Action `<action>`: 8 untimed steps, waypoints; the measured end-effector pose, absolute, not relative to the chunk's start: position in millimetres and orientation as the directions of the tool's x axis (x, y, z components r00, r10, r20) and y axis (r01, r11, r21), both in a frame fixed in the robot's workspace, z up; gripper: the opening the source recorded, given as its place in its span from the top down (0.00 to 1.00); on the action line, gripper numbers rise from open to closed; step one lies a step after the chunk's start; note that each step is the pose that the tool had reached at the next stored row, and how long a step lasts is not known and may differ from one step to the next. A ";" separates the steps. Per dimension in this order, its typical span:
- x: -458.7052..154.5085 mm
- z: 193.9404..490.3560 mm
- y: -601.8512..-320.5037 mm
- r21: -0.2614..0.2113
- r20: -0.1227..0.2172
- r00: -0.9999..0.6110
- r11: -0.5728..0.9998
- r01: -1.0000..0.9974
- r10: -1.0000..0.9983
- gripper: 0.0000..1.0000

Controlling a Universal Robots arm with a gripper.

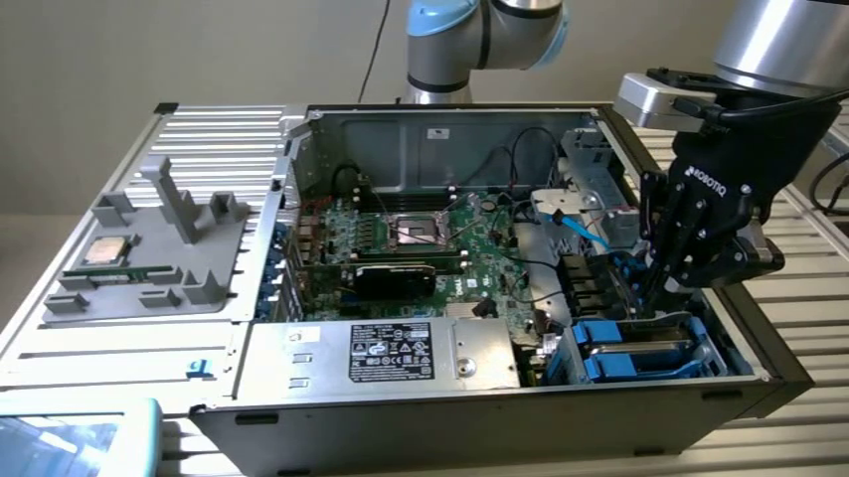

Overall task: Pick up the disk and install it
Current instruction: 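Insert the first disk wire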

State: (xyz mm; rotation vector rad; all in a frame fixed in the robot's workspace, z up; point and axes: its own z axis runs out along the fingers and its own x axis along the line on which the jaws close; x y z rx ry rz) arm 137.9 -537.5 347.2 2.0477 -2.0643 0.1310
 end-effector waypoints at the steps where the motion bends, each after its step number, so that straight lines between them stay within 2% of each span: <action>1: 138.0 347.2 -537.4 0.098 0.225 0.003 0.019 -0.995 -0.974 0.83; 6: 138.0 347.2 -537.3 0.098 0.225 0.003 0.020 -0.995 -0.974 0.82; 7: 138.0 347.2 -537.2 0.098 0.225 0.003 0.020 -0.995 -0.974 0.75; 8: 138.0 347.2 -537.2 0.098 0.225 0.003 0.020 -0.995 -0.974 0.75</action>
